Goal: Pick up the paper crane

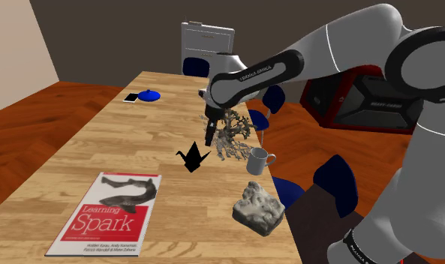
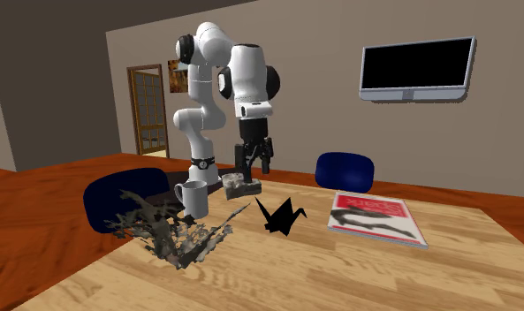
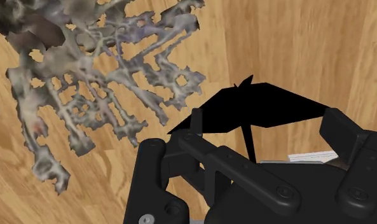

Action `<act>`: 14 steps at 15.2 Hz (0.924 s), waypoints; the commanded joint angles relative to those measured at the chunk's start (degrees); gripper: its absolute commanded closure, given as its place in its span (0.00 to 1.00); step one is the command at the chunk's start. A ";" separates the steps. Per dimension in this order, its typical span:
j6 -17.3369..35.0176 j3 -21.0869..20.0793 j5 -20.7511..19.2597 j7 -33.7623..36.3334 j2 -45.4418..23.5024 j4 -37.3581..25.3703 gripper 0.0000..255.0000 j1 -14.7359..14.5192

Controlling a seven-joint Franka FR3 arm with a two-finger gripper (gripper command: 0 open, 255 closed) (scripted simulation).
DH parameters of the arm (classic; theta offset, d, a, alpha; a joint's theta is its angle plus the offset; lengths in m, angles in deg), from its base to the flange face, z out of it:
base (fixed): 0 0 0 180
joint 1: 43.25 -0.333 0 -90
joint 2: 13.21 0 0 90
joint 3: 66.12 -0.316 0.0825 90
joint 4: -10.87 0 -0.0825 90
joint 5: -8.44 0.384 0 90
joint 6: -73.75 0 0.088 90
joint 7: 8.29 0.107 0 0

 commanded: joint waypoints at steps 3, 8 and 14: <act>0.38 -1.60 0.21 -3.37 -8.08 -7.74 0.00 -0.88; -0.27 -3.49 -0.22 -6.83 -17.42 -17.68 0.00 -2.27; 3.07 -3.36 -0.36 -7.02 -20.00 -16.90 0.00 -2.40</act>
